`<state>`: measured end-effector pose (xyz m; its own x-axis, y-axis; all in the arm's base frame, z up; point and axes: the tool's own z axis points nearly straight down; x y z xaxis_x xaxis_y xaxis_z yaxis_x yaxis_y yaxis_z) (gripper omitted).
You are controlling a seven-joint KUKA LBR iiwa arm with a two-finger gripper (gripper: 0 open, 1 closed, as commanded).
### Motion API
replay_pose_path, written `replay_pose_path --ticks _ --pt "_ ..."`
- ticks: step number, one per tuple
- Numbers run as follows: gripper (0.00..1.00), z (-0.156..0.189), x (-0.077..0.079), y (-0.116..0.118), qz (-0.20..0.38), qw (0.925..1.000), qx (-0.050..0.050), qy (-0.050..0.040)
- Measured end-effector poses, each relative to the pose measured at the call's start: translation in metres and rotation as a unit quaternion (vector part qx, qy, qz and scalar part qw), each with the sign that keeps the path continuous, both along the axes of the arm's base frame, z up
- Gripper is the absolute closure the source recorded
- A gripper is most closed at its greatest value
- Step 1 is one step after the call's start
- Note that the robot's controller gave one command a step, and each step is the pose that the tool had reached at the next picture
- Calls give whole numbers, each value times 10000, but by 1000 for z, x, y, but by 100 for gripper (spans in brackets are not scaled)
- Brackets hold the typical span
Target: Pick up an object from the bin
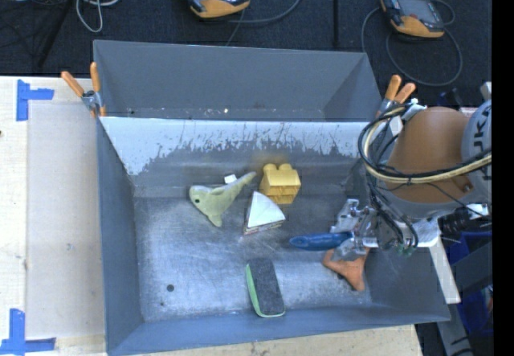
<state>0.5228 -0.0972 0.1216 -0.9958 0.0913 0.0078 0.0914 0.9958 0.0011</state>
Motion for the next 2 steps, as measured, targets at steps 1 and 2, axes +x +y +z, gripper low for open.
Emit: replay_pose_path --ticks 1,2 --pt "100 61 8 -4 88 10000 -2 -11" --pt "100 95 10 -8 -121 9999 -8 -48"
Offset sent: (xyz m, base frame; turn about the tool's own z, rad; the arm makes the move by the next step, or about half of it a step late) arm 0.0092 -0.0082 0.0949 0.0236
